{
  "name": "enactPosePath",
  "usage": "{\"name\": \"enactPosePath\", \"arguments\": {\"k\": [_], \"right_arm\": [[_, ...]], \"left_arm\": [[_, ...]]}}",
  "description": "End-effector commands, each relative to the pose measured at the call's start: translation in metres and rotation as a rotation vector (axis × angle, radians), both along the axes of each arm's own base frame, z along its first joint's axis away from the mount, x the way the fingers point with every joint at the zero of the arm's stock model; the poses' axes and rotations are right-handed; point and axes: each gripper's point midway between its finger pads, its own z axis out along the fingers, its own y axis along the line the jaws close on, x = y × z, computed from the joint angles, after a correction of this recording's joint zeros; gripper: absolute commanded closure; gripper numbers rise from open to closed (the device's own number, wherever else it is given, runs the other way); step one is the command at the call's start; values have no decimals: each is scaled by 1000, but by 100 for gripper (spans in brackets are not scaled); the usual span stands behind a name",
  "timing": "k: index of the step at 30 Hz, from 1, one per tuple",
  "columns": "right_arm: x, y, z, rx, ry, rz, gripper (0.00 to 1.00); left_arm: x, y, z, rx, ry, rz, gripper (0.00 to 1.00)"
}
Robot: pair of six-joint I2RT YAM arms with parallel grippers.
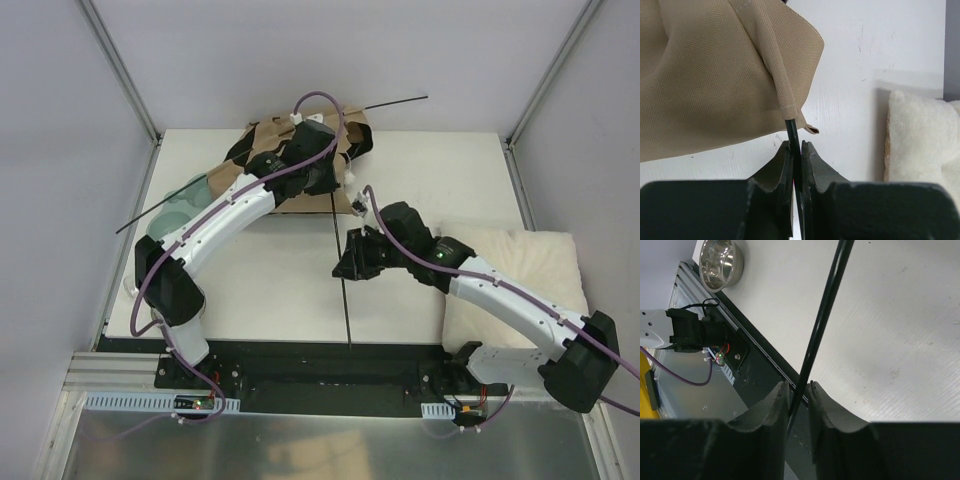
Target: Set up the pet tent
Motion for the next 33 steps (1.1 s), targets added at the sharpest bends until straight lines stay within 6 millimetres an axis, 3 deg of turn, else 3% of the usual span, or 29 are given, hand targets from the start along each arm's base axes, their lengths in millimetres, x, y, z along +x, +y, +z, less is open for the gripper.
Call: {"name": "enactPosePath", "arguments": {"k": [1, 3, 8, 11, 15, 18, 21, 26, 33], "right_arm": [[11, 13, 17, 20, -63, 6, 83], [12, 16, 19, 16, -65, 5, 100], [20, 25, 35, 20, -96, 9, 100], [23, 34, 47, 5, -92, 21, 100], [26, 52, 65, 20, -74, 28, 100], [30, 64, 76, 43, -56, 17, 100], [38, 71, 81, 47, -38, -19, 100], [52, 79, 89, 68, -57, -69, 100], [71, 88, 102, 124, -118, -127, 100]], "left_arm": [[25, 30, 63, -19, -217, 74, 100], [26, 35, 65, -22, -217, 75, 100], [25, 45, 71, -33, -224, 65, 100], [22, 56, 75, -23, -240, 56, 89], [15, 70, 83, -19, -267, 48, 68], [8, 80, 87, -29, -277, 37, 42], [2, 86, 92, -49, -286, 18, 26], [-10, 99, 93, -49, -295, 39, 17], [-23, 136, 94, -43, -322, 170, 14]]}}
